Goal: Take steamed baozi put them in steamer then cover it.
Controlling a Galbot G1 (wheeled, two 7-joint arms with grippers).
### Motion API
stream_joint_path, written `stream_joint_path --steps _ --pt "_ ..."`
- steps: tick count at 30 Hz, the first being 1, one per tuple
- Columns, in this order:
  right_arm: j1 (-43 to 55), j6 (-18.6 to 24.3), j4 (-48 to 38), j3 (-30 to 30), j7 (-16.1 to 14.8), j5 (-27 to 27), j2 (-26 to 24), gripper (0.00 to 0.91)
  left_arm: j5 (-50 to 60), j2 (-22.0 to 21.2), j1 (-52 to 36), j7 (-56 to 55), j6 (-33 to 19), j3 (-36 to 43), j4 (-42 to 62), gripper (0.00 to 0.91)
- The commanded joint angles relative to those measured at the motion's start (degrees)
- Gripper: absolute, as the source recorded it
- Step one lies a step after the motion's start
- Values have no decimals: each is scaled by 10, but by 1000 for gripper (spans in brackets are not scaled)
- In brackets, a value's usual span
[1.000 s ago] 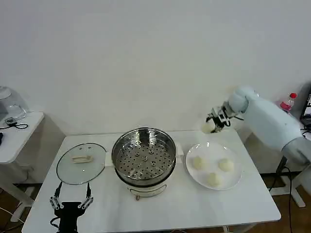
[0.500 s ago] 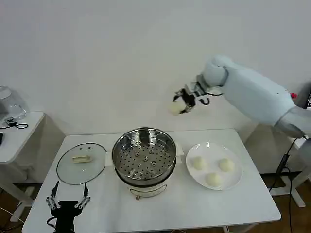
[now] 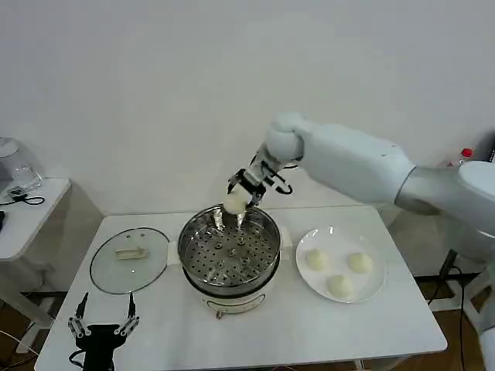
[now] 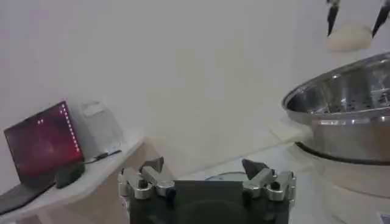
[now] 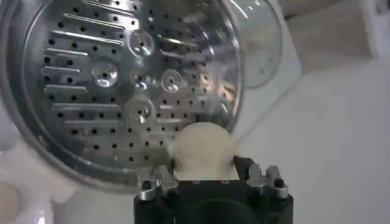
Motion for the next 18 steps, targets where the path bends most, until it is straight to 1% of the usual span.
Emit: stream_joint_path --steps 1,3,6,12,18 --pt "-37 85 -55 -4 17 -77 32 675 -1 0 1 0 0 -2 -1 907" --pt "-47 102 -69 6 23 -100 36 675 0 0 0 0 0 -2 0 907" --pt "-57 113 -82 15 32 -104 44 685 -1 -1 -1 -1 -1 -2 3 907" --pt "-72 144 -118 33 58 -150 73 685 1 -3 -1 -2 -2 -1 3 907" --pt "-77 156 -141 40 65 -171 98 685 1 -2 -1 -3 -4 -6 4 907"
